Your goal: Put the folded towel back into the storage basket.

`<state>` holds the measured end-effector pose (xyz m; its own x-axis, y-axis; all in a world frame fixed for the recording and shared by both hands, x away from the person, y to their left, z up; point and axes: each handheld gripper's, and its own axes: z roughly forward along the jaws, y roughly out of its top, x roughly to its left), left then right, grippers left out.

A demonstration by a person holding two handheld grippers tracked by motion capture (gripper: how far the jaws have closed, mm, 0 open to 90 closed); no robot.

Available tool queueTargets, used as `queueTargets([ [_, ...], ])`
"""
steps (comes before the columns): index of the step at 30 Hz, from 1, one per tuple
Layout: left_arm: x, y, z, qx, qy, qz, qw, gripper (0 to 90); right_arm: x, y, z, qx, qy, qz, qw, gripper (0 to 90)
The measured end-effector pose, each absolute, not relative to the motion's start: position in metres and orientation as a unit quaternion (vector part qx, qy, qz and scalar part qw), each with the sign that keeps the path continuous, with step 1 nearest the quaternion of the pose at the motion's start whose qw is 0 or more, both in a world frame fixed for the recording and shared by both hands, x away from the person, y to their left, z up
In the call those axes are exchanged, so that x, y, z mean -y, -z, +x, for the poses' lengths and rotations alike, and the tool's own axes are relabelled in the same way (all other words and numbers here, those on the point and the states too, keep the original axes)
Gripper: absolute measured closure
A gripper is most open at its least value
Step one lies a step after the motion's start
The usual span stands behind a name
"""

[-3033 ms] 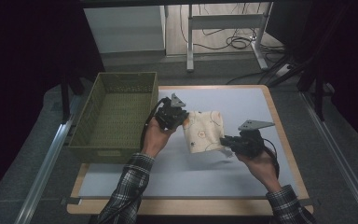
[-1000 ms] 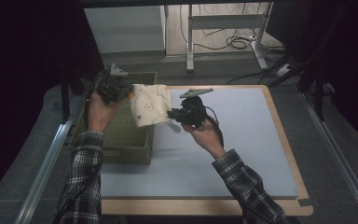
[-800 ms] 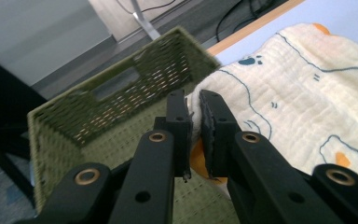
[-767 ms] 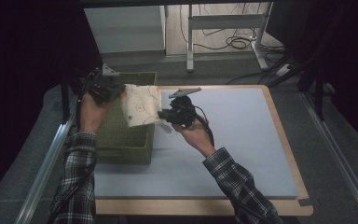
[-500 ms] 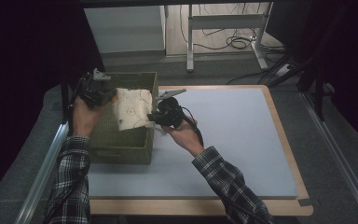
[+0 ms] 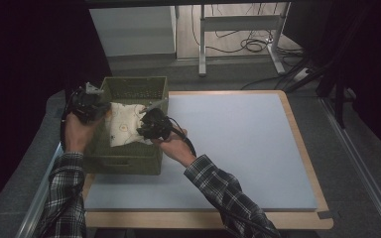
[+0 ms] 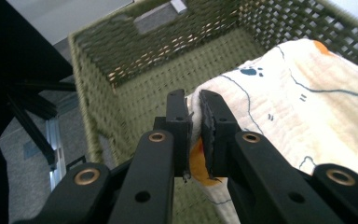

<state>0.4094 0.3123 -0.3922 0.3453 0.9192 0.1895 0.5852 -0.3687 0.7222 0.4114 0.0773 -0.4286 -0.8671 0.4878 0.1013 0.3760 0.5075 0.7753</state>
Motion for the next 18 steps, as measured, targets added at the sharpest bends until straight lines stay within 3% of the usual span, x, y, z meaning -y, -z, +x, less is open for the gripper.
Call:
queueTargets([
  [7,-0.322,0.404,0.411,-0.496,-0.293,0.77,0.272,82.2,-0.102,0.439,0.408,-0.88,-0.406,0.239,0.066,80.6],
  [18,-0.306,0.426,0.435,-0.486,-0.277,0.791,0.248,82.0,-0.111,0.442,0.411,-0.892,-0.378,0.235,0.079,80.6],
])
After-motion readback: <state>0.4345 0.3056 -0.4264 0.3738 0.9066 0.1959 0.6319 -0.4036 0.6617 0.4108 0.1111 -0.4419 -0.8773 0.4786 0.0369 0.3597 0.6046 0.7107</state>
